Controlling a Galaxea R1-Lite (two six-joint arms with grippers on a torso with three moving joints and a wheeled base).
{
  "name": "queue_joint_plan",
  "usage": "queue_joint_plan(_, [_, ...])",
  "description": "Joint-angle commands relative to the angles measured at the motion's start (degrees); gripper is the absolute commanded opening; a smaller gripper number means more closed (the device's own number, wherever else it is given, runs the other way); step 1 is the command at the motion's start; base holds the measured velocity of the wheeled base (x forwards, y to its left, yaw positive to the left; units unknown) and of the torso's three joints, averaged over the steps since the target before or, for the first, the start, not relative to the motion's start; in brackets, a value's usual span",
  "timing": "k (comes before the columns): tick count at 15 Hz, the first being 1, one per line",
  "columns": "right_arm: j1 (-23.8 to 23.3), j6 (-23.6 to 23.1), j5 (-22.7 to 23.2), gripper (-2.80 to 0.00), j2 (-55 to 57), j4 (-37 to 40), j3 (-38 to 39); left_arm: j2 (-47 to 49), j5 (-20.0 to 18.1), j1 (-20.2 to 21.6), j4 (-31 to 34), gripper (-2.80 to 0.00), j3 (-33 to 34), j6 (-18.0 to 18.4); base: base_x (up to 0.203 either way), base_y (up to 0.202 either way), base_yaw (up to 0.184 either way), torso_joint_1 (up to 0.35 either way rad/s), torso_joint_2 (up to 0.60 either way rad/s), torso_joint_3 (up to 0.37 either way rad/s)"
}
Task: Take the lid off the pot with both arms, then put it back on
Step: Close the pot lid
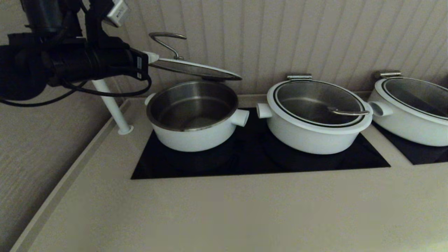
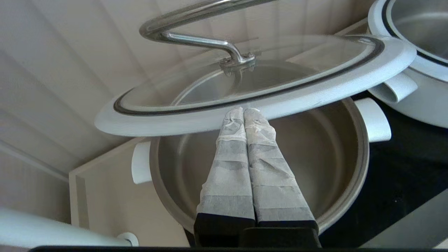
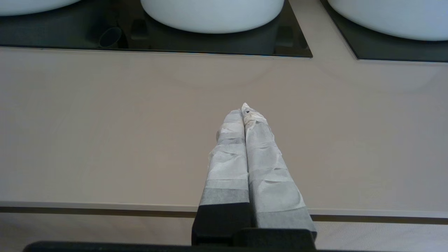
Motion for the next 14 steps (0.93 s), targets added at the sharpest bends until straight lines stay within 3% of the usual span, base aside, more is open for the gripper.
queue_joint_plan(1, [-0.02,-0.07,0.02,-2.80,-0.02,-0.02,0.00,-0.86,-0.09,-0.01,-1.82,-2.80,2.35,0.00,0.000,0.000,0.000,0.000,0.00,0.000])
queue_joint_plan(7, [0.05,-0.06,0.02,-2.80,-0.02,-0.02,0.00,-1.85,0.17,-0.01,-8.52,-2.80,9.69,-0.32,0.000,0.000,0.000,0.000,0.00,0.000])
queue_joint_plan(14, [0.06,-0.07,0.02,-2.80,-0.02,-0.02,0.00,0.42,0.18,-0.01,-8.64,-2.80,3.36,-0.50,0.000,0.000,0.000,0.000,0.00,0.000])
